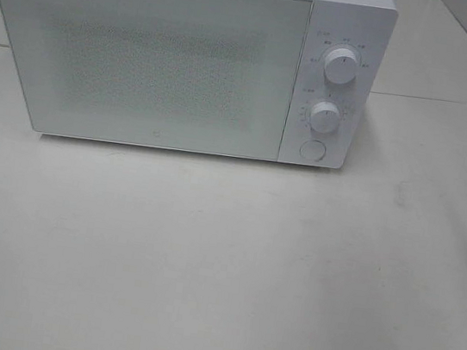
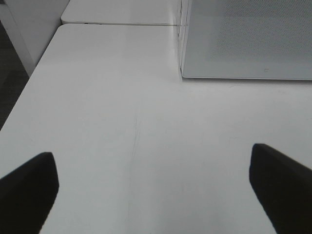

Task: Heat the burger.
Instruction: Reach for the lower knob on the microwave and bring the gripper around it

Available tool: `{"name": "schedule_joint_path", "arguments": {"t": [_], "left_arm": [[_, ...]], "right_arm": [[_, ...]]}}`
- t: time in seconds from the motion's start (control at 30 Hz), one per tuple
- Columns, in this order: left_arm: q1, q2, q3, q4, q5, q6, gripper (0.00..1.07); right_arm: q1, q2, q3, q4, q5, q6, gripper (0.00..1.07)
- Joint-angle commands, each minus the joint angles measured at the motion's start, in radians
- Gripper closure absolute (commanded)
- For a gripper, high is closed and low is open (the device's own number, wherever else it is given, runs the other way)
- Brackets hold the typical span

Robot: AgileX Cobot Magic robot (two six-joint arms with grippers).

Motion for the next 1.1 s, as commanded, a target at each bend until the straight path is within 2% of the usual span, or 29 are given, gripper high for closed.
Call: {"name": "schedule_joint_path", "arguments": {"t": [0.03, 0.1, 0.23, 0.27, 0.3, 0.33, 0.37, 0.43, 0.47, 0.53, 0.57, 0.6, 0.67, 0.7, 0.73, 0.8, 0.83, 0.9, 0.93, 1.1], "left_arm": [[0.004, -0.025, 0.004, -0.002, -0.008, -0.001, 0.06], [0.004, -0.025, 0.004, -0.002, -0.008, -0.001, 0.06], [0.004, -0.025, 0.004, -0.002, -0.008, -0.001, 0.06], [0.004, -0.025, 0.004, -0.002, -0.008, -0.001, 0.06], [0.004, -0.025, 0.004, -0.002, -0.008, -0.001, 0.06], [0.004, -0.025, 0.004, -0.002, -0.008, -0.001, 0.06], [0.004, -0.025, 0.004, -0.002, -0.008, -0.001, 0.06], [0.004, -0.025, 0.004, -0.002, -0.008, -0.001, 0.06], [0.004, -0.025, 0.004, -0.002, -0.008, -0.001, 0.06], [0.004, -0.025, 0.004, -0.002, -0.008, -0.001, 0.06], [0.004, -0.025, 0.004, -0.002, -0.008, -0.001, 0.06], [0.004, -0.025, 0.004, -0.002, -0.008, -0.001, 0.06], [0.004, -0.025, 0.004, -0.002, -0.008, -0.001, 0.06], [0.004, -0.025, 0.004, -0.002, -0.008, -0.001, 0.06], [0.004, -0.025, 0.004, -0.002, -0.008, -0.001, 0.06], [0.004, -0.025, 0.004, -0.002, -0.008, -0.001, 0.06], [0.004, -0.025, 0.004, -0.002, -0.008, -0.001, 0.06], [0.004, -0.025, 0.004, -0.002, -0.008, -0.001, 0.06], [0.004, -0.025, 0.004, -0.002, -0.008, -0.001, 0.06], [0.004, -0.025, 0.004, -0.002, -0.008, -0.001, 0.06]], "right_arm": [[-0.007, 0.03, 0.028, -0.001, -0.132, 0.008, 0.28], [-0.007, 0.084, 0.073, 0.062, -0.302, -0.011, 0.29], [0.002, 0.148, 0.107, 0.155, -0.436, -0.082, 0.29], [0.011, 0.164, 0.115, 0.183, -0.471, -0.109, 0.29], [0.046, 0.203, 0.133, 0.263, -0.543, -0.2, 0.29], [0.046, 0.203, 0.133, 0.263, -0.543, -0.2, 0.29], [0.092, 0.236, 0.148, 0.351, -0.613, -0.291, 0.29], [0.124, 0.253, 0.151, 0.395, -0.634, -0.342, 0.29], [0.189, 0.294, 0.158, 0.502, -0.702, -0.434, 0.3], [0.214, 0.317, 0.158, 0.548, -0.726, -0.467, 0.3], [0.281, 0.361, 0.158, 0.626, -0.794, -0.533, 0.3], [0.281, 0.361, 0.158, 0.626, -0.794, -0.533, 0.3], [0.376, 0.416, 0.158, 0.722, -0.903, -0.581, 0.3], [0.376, 0.416, 0.158, 0.722, -0.903, -0.581, 0.3], [0.44, 0.457, 0.158, 0.788, -0.977, -0.594, 0.3], [0.464, 0.476, 0.157, 0.821, -1.004, -0.601, 0.3], [0.516, 0.511, 0.156, 0.88, -1.058, -0.61, 0.3], [0.546, 0.528, 0.156, 0.911, -1.086, -0.61, 0.3], [0.599, 0.56, 0.156, 0.949, -1.146, -0.61, 0.31], [0.689, 0.616, 0.148, 1.049, -1.237, -0.61, 0.31]]}}
